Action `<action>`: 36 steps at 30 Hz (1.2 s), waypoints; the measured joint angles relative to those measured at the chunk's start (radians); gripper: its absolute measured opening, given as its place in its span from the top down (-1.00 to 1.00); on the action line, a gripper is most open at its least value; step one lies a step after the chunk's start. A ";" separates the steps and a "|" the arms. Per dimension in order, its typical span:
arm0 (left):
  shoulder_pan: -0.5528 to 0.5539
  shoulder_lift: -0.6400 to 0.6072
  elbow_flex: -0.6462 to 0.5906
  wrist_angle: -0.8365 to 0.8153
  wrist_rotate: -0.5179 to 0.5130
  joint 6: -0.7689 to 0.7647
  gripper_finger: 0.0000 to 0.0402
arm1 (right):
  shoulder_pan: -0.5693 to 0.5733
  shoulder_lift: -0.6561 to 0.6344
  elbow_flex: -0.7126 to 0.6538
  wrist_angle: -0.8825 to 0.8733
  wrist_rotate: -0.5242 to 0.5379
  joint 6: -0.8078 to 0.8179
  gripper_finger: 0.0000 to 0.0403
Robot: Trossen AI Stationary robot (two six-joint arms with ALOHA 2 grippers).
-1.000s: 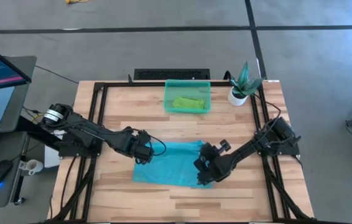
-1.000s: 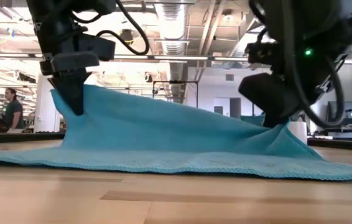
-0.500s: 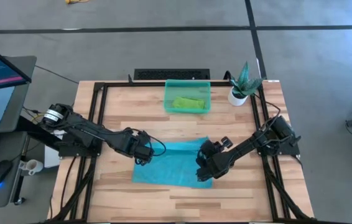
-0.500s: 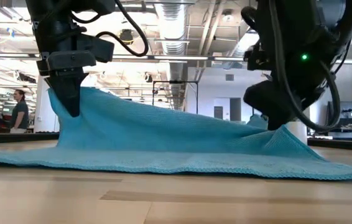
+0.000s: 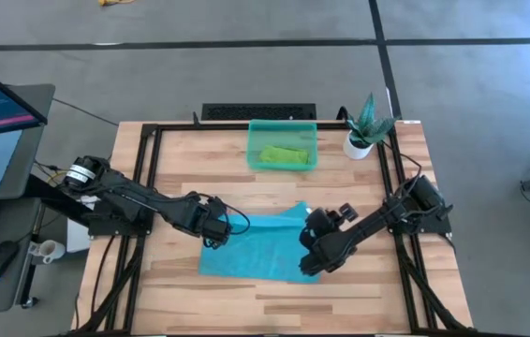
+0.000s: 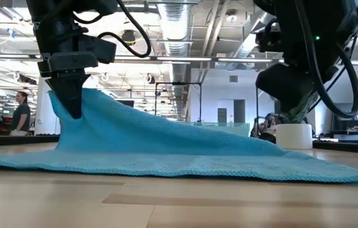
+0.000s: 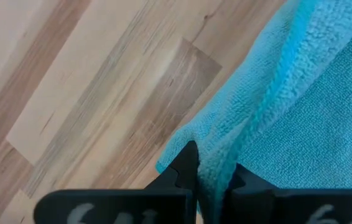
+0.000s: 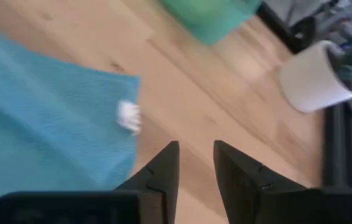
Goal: Roll microfiber towels into tight, uniform cylinder then place into a basket
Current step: Fold the blue microfiber cloth
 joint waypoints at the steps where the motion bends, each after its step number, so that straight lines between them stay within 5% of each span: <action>1: 0.000 0.000 0.000 0.000 0.000 0.000 1.00 | 0.002 0.000 0.000 0.024 0.000 -0.017 0.42; 9: 0.000 0.000 0.000 0.000 0.000 0.000 1.00 | -0.034 0.000 0.000 0.105 -0.002 -0.153 0.38; 17: 0.000 0.000 0.000 0.000 -0.001 0.000 1.00 | -0.067 0.000 0.000 0.081 -0.004 -0.189 0.14; 26: 0.000 0.000 0.000 0.000 0.013 0.000 1.00 | -0.066 -0.020 0.000 -0.228 0.023 -0.078 0.04; 36: 0.000 0.000 0.001 0.003 0.018 0.010 1.00 | -0.061 -0.366 -0.214 -0.084 0.103 -0.074 0.12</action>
